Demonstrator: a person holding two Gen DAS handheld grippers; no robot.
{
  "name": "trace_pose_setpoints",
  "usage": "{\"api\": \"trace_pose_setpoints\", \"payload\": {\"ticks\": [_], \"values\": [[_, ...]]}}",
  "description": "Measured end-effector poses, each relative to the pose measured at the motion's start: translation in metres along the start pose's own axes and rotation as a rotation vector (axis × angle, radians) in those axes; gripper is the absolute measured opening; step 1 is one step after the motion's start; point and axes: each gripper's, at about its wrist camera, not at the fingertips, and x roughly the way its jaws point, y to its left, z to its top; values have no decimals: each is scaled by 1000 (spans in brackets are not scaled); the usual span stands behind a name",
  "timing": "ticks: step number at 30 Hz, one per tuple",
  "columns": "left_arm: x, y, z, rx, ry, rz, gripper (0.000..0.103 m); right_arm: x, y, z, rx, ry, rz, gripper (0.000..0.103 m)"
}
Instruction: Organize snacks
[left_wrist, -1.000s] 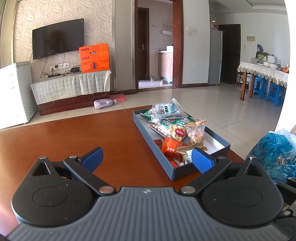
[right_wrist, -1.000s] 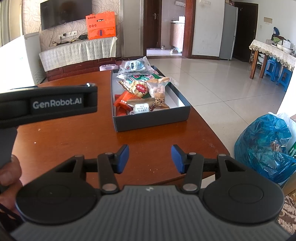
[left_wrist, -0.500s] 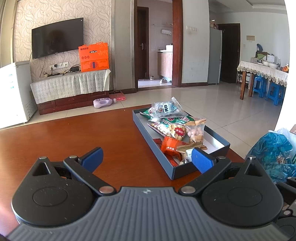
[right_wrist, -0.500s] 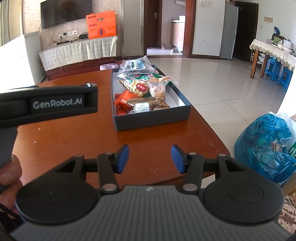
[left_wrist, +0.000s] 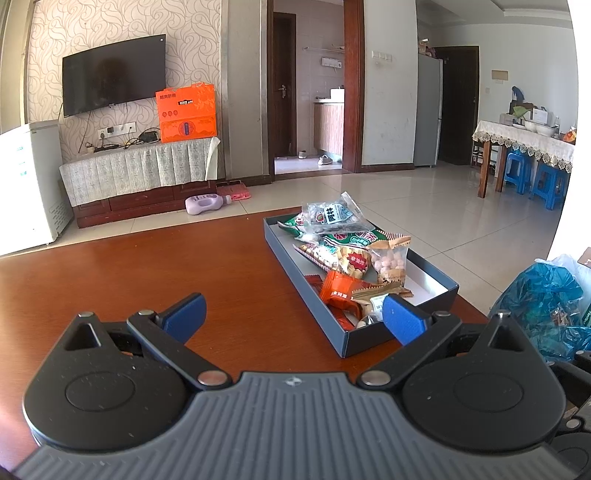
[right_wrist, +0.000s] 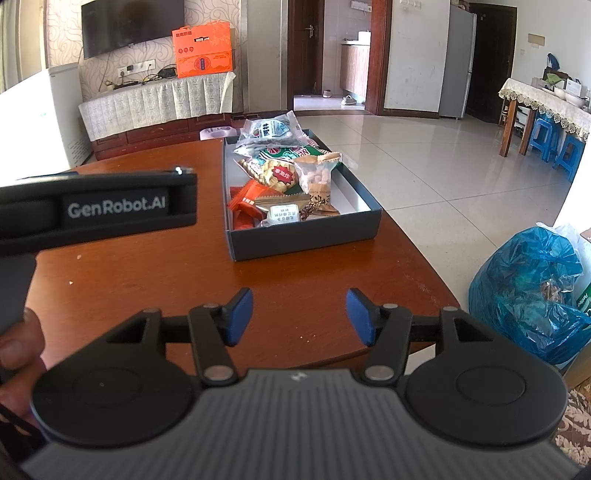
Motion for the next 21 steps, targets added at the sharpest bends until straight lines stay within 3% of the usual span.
{"api": "trace_pose_setpoints", "payload": {"ticks": [21], "values": [[3, -2, -2, -2, 6, -5, 103, -1, 0, 1, -1, 1, 0, 59]]}}
